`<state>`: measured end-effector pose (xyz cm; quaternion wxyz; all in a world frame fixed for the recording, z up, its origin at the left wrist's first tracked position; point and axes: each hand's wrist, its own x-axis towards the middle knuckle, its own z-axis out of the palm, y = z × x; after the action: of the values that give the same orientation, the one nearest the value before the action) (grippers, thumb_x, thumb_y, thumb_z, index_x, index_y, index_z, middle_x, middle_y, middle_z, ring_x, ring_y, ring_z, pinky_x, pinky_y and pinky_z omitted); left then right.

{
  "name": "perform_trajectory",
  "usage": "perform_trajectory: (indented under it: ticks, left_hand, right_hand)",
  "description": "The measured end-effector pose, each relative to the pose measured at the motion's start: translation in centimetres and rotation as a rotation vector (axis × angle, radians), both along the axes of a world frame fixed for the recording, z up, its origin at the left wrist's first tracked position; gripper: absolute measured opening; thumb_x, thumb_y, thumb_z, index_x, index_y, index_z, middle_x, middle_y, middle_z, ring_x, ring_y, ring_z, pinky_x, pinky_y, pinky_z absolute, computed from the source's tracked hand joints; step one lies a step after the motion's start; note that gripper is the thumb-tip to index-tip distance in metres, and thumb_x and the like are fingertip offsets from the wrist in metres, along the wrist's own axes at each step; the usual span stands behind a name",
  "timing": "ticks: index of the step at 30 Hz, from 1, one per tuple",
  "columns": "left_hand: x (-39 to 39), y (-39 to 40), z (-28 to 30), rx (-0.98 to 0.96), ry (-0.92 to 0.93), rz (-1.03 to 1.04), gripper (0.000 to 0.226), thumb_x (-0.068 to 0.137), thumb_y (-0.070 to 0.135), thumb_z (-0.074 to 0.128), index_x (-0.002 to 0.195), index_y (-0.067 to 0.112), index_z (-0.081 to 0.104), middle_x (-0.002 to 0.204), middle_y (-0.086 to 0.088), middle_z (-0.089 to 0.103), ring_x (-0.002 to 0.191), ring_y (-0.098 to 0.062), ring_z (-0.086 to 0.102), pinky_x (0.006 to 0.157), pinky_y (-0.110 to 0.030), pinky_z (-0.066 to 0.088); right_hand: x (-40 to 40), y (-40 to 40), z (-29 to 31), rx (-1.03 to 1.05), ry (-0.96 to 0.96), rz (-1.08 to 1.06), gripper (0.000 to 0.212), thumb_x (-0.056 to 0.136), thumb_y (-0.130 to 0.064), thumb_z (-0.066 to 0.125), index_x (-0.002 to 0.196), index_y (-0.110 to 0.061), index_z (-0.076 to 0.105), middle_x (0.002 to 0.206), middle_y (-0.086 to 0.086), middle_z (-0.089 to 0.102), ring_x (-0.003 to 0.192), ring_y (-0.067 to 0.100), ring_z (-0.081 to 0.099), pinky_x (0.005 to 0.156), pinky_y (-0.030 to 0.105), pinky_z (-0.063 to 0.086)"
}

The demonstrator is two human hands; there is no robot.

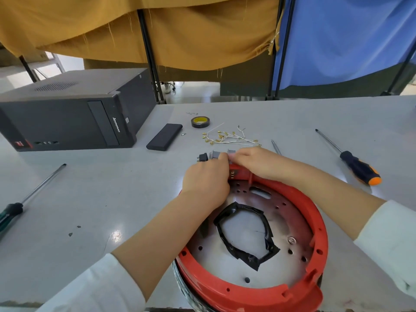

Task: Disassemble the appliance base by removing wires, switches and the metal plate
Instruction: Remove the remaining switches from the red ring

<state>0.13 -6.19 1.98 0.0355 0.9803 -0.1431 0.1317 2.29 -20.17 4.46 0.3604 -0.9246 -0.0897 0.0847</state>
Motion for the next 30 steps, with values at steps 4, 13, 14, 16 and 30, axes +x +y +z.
perform_trajectory:
  ticks: [4, 13, 14, 16, 30]
  left_hand:
    - [0.1, 0.1, -0.1, -0.029, -0.012, 0.006, 0.039, 0.085, 0.007, 0.045, 0.123, 0.017, 0.038, 0.104, -0.007, 0.063, 0.091, -0.033, 0.06, 0.058, -0.032, 0.032]
    - [0.3, 0.3, -0.3, 0.021, -0.013, -0.027, 0.036, 0.089, 0.009, 0.046, 0.123, 0.019, 0.044, 0.107, -0.005, 0.063, 0.095, -0.03, 0.062, 0.061, -0.031, 0.034]
    - [0.3, 0.3, -0.3, 0.025, -0.015, -0.034, 0.036, 0.09, 0.01, 0.046, 0.124, 0.019, 0.043, 0.109, -0.004, 0.063, 0.096, -0.03, 0.062, 0.061, -0.032, 0.034]
    - [0.3, 0.3, -0.3, 0.034, -0.011, -0.048, 0.038, 0.09, 0.009, 0.046, 0.126, 0.019, 0.042, 0.11, -0.004, 0.062, 0.096, -0.03, 0.061, 0.061, -0.032, 0.034]
    - [0.8, 0.6, 0.0, -0.089, 0.096, -0.012, 0.03, 0.091, 0.016, 0.047, 0.12, 0.024, 0.047, 0.108, -0.007, 0.063, 0.094, -0.033, 0.059, 0.067, -0.033, 0.04]
  right_hand:
    - [1.3, -0.5, 0.5, 0.126, 0.087, -0.008, 0.012, 0.087, -0.038, 0.064, 0.089, -0.028, 0.07, 0.098, -0.007, 0.069, 0.096, 0.01, 0.062, 0.085, 0.023, 0.046]
    - [4.5, -5.7, 1.7, -0.238, -0.046, -0.144, 0.045, 0.082, -0.02, 0.072, 0.122, -0.011, 0.053, 0.113, 0.005, 0.058, 0.08, 0.02, 0.061, 0.068, 0.034, 0.054]
    - [4.9, -6.1, 1.2, -0.346, -0.046, -0.111, 0.045, 0.082, -0.019, 0.073, 0.122, -0.01, 0.054, 0.115, 0.006, 0.058, 0.088, 0.022, 0.06, 0.075, 0.034, 0.053]
    - [5.5, -6.4, 0.1, -0.468, -0.06, -0.056, 0.046, 0.081, -0.019, 0.073, 0.123, -0.011, 0.055, 0.116, 0.006, 0.059, 0.101, 0.022, 0.057, 0.084, 0.03, 0.047]
    - [3.6, -5.5, -1.5, -0.215, -0.225, -0.061, 0.03, 0.094, -0.034, 0.054, 0.117, -0.017, 0.06, 0.118, 0.002, 0.061, 0.108, 0.021, 0.057, 0.089, 0.032, 0.044]
